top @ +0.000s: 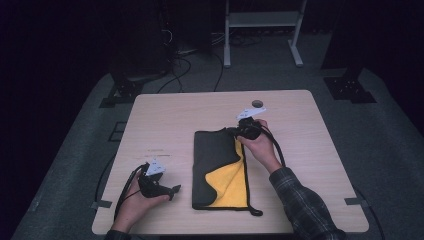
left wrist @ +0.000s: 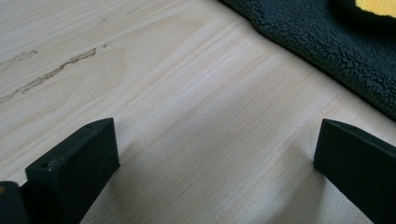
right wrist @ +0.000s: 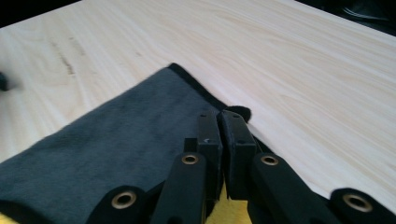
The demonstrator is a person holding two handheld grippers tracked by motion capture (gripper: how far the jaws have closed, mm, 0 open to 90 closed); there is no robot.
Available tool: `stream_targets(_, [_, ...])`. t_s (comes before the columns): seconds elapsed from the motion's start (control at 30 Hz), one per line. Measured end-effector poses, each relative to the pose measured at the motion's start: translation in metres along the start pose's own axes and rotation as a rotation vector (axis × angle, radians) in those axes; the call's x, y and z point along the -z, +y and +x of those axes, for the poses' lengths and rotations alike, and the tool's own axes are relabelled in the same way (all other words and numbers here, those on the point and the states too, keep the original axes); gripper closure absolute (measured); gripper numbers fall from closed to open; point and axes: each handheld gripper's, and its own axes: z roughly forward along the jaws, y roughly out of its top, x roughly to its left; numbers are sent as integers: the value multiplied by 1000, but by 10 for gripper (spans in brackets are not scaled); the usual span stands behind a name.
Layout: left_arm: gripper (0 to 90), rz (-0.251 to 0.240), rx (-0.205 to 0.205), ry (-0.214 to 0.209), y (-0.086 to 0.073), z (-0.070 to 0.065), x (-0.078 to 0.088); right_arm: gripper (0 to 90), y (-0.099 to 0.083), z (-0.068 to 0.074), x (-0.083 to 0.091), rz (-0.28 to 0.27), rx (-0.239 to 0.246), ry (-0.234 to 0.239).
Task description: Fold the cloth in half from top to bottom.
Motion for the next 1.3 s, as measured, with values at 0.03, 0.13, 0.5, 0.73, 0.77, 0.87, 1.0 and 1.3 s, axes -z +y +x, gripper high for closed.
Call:
stream_targets(0.03, [0, 1, 0, 0, 0, 0, 0, 862, -1, -3, 0, 2, -4, -7])
stream_targets(0.13, [0, 1, 0, 0, 0, 0, 0, 862, -3, -11, 0, 8, -19, -25])
stream_targets(0.5, [0, 1, -1, 0, 0, 0, 0, 861, -17, -36, -10, 85, -64, -117])
stream_targets(0.73, [0, 0, -1, 0, 0, 0, 0, 764, -27, -47, -15, 107, -77, -165])
stream_targets(0.77, [0, 1, -1, 0, 0, 0, 0, 738, -26, -48, -12, 87, -93, -168])
stream_targets(0.87, [0, 0, 0, 0, 0, 0, 0, 723, -21, -48, 1, 43, -101, -160])
stream_targets(1.0, [0, 1, 0, 0, 0, 0, 0, 711, -18, -39, 14, 18, -71, -136])
stream_targets(1.3, [0, 1, 0, 0, 0, 0, 0, 674, -27, -4, 27, 15, -16, -59])
